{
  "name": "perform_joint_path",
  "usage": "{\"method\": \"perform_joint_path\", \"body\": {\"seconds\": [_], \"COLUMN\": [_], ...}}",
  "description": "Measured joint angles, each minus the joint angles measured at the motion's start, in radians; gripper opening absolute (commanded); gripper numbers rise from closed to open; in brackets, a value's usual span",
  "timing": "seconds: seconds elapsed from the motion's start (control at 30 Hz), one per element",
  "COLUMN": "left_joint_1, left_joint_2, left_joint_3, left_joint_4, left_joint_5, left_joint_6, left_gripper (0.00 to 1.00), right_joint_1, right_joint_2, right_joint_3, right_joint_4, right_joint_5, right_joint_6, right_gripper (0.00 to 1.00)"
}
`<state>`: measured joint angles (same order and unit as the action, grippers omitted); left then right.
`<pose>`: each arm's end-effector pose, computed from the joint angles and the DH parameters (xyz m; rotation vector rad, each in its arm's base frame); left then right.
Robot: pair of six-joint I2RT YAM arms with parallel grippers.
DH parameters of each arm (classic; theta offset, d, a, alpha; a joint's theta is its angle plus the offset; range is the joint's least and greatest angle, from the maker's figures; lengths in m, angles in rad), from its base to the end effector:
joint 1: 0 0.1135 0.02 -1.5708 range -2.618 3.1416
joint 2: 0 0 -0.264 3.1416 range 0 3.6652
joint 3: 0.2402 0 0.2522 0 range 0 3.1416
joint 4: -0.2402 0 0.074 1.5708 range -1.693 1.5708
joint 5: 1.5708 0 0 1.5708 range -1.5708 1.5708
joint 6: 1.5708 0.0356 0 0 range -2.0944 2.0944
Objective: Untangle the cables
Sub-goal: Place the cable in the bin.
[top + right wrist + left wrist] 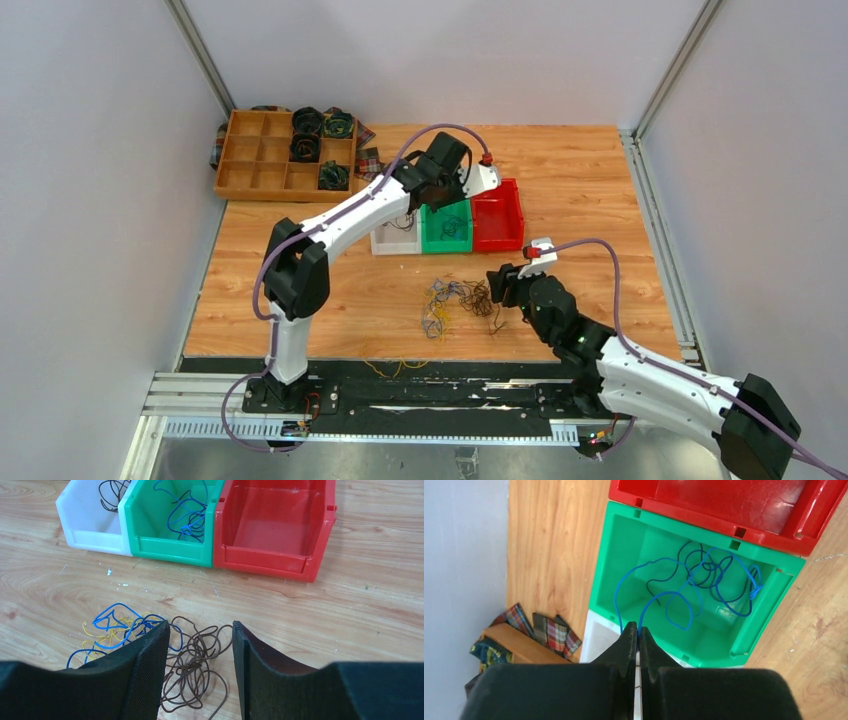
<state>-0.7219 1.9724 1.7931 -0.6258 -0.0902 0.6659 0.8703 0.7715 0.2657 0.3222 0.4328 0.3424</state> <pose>0.3405 -0.2955 0.2929 1.4843 1.8516 0.0803 0.1266 0.1269 0.2120 -0.1466 1.7586 0.5089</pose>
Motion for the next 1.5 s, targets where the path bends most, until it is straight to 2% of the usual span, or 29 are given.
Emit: {"method": "perform_joint_path", "body": {"seconds": [0.7, 0.8, 1.07, 1.2, 1.3, 1.5], "left_joint_1": [0.026, 0.030, 0.052, 0.057, 0.057, 0.057], "left_joint_2": [0.229, 0.249, 0.238, 0.193, 0.176, 0.154], "left_joint_3": [-0.021, 0.000, 0.144, 0.168, 0.182, 0.184], "left_joint_4": [0.138, 0.108, -0.034, -0.093, -0.127, -0.187], "left_joint_5": [0.001, 0.001, 0.062, 0.103, 0.121, 0.158], "left_joint_6": [-0.055, -0.070, -0.149, -0.173, -0.181, -0.188], "left_gripper": [0.01, 0.13, 0.61, 0.72, 0.86, 0.91], "right_joint_1": [0.000, 0.000, -0.001, -0.001, -0.001, -0.001], "right_joint_2": [-0.040, -0.039, -0.043, -0.057, -0.076, -0.111], "right_joint_3": [0.000, 0.002, 0.029, 0.029, 0.029, 0.030], "right_joint_4": [-0.053, -0.055, -0.058, -0.061, -0.067, -0.095], "right_joint_5": [0.024, 0.024, 0.021, 0.020, 0.020, 0.020], "right_joint_6": [-0.022, -0.026, -0.046, -0.048, -0.048, -0.050], "right_gripper": [0.49, 0.49, 0.49, 0.50, 0.50, 0.50]}}
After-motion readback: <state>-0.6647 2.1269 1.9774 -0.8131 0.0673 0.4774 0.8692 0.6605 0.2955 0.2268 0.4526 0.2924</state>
